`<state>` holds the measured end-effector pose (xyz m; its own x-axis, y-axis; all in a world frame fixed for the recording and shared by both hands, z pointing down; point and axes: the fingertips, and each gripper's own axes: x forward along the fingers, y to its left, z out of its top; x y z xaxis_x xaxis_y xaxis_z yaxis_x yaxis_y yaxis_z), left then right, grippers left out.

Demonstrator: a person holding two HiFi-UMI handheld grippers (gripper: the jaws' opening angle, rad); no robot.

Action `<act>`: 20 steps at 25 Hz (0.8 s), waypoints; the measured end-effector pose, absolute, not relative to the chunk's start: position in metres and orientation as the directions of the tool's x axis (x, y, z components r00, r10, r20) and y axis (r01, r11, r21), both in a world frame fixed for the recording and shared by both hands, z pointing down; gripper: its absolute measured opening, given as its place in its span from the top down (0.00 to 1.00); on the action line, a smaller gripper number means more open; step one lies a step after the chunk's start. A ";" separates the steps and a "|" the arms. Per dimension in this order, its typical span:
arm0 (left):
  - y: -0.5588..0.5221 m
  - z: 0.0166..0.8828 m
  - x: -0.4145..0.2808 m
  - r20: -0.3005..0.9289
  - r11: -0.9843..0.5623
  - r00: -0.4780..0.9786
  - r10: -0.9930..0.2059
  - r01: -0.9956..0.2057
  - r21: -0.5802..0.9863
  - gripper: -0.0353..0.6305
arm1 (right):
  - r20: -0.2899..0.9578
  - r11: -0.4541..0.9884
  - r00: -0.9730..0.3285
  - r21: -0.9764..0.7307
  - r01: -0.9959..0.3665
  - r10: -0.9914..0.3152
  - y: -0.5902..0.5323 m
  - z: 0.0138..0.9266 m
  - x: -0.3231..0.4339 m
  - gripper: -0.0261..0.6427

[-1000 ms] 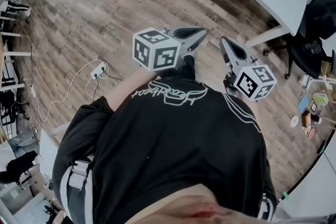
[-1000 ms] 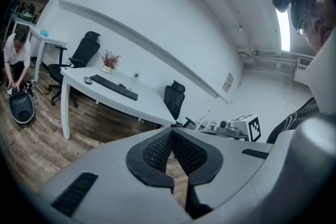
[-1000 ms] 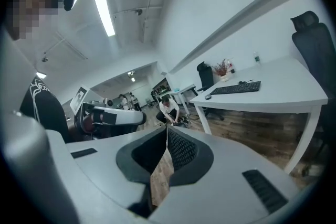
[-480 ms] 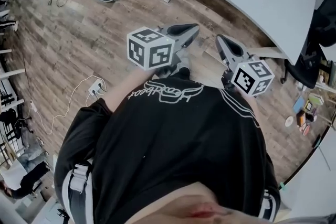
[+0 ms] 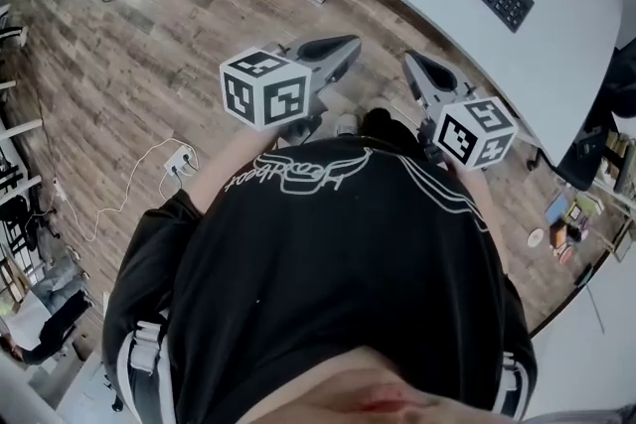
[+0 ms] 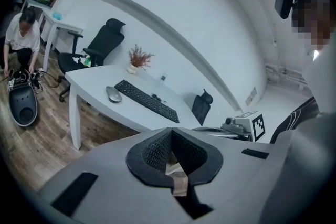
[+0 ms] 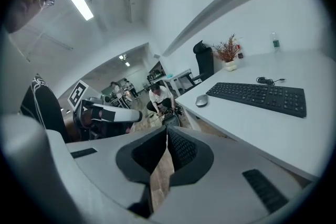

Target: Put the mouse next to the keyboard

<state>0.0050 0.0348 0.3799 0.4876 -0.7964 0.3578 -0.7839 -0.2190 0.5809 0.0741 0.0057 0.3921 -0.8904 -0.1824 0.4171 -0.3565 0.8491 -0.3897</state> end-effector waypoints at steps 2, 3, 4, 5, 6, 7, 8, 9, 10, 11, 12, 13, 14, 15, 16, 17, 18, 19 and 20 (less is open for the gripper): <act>0.028 0.385 -0.008 0.367 -0.191 0.468 -0.804 -0.788 0.586 0.94 | 0.421 0.854 -0.893 -0.397 -0.338 -0.157 -0.005 0.398 0.061 0.94; 0.023 0.387 -0.014 0.371 -0.179 0.458 -0.807 -0.790 0.586 0.94 | 0.420 0.857 -0.895 -0.398 -0.327 -0.147 -0.012 0.399 0.053 0.94; 0.016 0.388 -0.021 0.375 -0.168 0.449 -0.811 -0.793 0.586 0.94 | 0.418 0.861 -0.898 -0.398 -0.317 -0.137 -0.020 0.399 0.045 0.94; 0.010 0.389 -0.027 0.378 -0.157 0.439 -0.815 -0.796 0.585 0.94 | 0.415 0.864 -0.901 -0.399 -0.306 -0.128 -0.028 0.399 0.038 0.94; 0.003 0.389 -0.034 0.381 -0.147 0.429 -0.819 -0.799 0.583 0.94 | 0.411 0.867 -0.904 -0.401 -0.296 -0.118 -0.037 0.399 0.030 0.94; -0.006 0.389 -0.042 0.385 -0.137 0.418 -0.823 -0.803 0.580 0.94 | 0.408 0.870 -0.907 -0.403 -0.285 -0.109 -0.047 0.399 0.022 0.94; -0.016 0.389 -0.050 0.389 -0.127 0.408 -0.826 -0.807 0.577 0.94 | 0.404 0.872 -0.909 -0.404 -0.276 -0.101 -0.058 0.399 0.014 0.94; -0.026 0.389 -0.059 0.394 -0.117 0.398 -0.828 -0.811 0.574 0.94 | 0.401 0.873 -0.911 -0.407 -0.269 -0.094 -0.070 0.400 0.005 0.94; -0.038 0.390 -0.068 0.399 -0.108 0.391 -0.829 -0.813 0.571 0.94 | 0.400 0.874 -0.912 -0.409 -0.263 -0.087 -0.082 0.401 -0.003 0.94; -0.049 0.390 -0.076 0.404 -0.101 0.385 -0.830 -0.815 0.570 0.94 | 0.400 0.874 -0.913 -0.412 -0.258 -0.081 -0.094 0.401 -0.011 0.94; -0.060 0.391 -0.083 0.407 -0.096 0.382 -0.830 -0.816 0.570 0.94 | 0.401 0.874 -0.913 -0.414 -0.254 -0.076 -0.105 0.402 -0.019 0.94; -0.072 0.390 -0.090 0.410 -0.092 0.380 -0.829 -0.816 0.571 0.94 | 0.403 0.874 -0.913 -0.416 -0.251 -0.070 -0.117 0.402 -0.026 0.94; -0.083 0.390 -0.097 0.413 -0.089 0.379 -0.828 -0.816 0.571 0.94 | 0.405 0.874 -0.912 -0.417 -0.249 -0.066 -0.128 0.402 -0.033 0.94; -0.094 0.390 -0.103 0.417 -0.087 0.380 -0.826 -0.817 0.571 0.94 | 0.408 0.874 -0.911 -0.419 -0.248 -0.063 -0.139 0.402 -0.040 0.94; -0.106 0.390 -0.109 0.422 -0.084 0.380 -0.823 -0.817 0.571 0.94 | 0.412 0.873 -0.909 -0.421 -0.248 -0.060 -0.150 0.402 -0.045 0.94; -0.118 0.390 -0.115 0.427 -0.080 0.381 -0.820 -0.816 0.572 0.94 | 0.416 0.871 -0.908 -0.423 -0.249 -0.058 -0.161 0.402 -0.050 0.94; -0.130 0.390 -0.120 0.433 -0.075 0.381 -0.817 -0.815 0.574 0.94 | 0.420 0.869 -0.906 -0.427 -0.252 -0.056 -0.172 0.402 -0.054 0.94; -0.143 0.390 -0.125 0.437 -0.072 0.381 -0.815 -0.815 0.576 0.94 | 0.423 0.866 -0.904 -0.430 -0.254 -0.055 -0.184 0.402 -0.057 0.94; -0.155 0.389 -0.129 0.439 -0.073 0.382 -0.813 -0.815 0.575 0.94 | 0.424 0.865 -0.904 -0.432 -0.256 -0.056 -0.195 0.401 -0.060 0.94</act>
<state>-0.1286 -0.1546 0.3889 0.3821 -0.8134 0.4387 -0.8149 -0.0727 0.5750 -0.0602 -0.1949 0.4014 -0.9037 -0.0557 0.4245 -0.2563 0.8646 -0.4323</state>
